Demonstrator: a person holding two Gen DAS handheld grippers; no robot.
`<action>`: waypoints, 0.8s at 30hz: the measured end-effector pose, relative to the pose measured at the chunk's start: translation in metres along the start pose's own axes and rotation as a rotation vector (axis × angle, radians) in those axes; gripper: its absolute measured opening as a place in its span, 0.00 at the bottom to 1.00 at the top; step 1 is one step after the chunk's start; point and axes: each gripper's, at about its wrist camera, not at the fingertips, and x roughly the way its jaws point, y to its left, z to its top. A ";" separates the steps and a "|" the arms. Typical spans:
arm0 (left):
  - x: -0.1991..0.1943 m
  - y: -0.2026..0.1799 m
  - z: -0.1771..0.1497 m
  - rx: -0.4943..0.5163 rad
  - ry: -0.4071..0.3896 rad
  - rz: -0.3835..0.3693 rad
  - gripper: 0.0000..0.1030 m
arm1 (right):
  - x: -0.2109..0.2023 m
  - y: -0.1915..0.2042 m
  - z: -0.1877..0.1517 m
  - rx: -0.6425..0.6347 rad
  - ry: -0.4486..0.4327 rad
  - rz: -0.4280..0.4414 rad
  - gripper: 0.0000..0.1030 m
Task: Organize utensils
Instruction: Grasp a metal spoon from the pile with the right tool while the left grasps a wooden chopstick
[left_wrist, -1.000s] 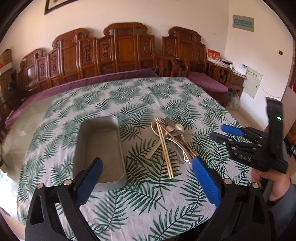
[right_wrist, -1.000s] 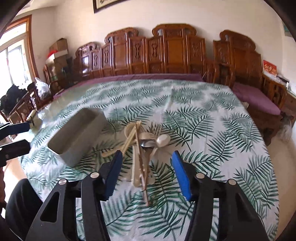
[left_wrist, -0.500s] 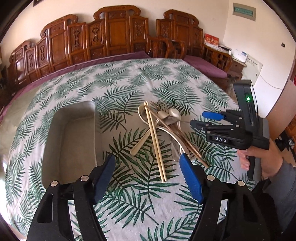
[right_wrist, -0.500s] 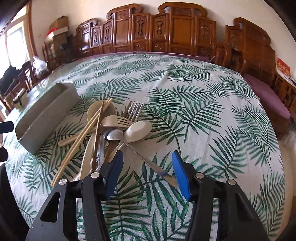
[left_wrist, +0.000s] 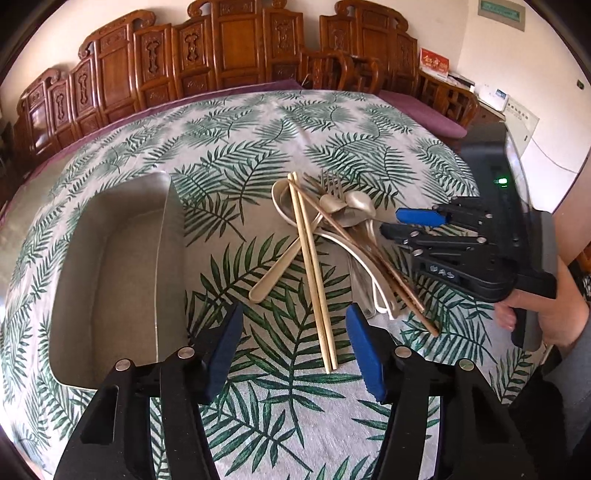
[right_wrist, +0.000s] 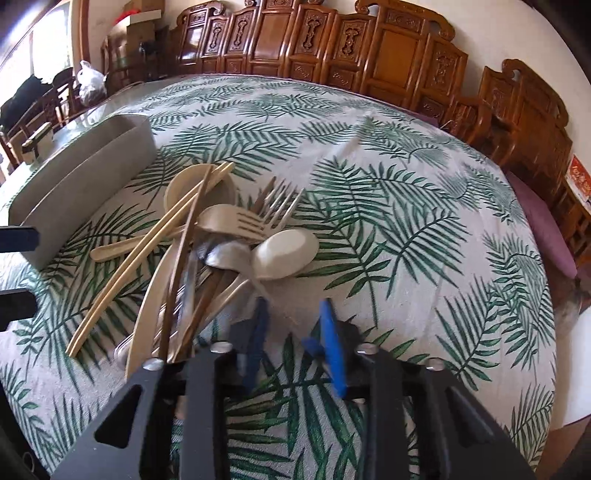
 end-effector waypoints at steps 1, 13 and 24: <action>0.002 0.000 0.000 -0.001 0.004 0.002 0.54 | -0.001 0.000 0.000 -0.005 0.003 0.002 0.22; 0.026 -0.004 0.002 -0.010 0.038 -0.003 0.45 | -0.020 -0.027 -0.006 0.118 -0.005 0.082 0.02; 0.045 -0.001 0.001 -0.033 0.075 -0.033 0.22 | -0.021 -0.026 -0.004 0.151 -0.017 0.081 0.02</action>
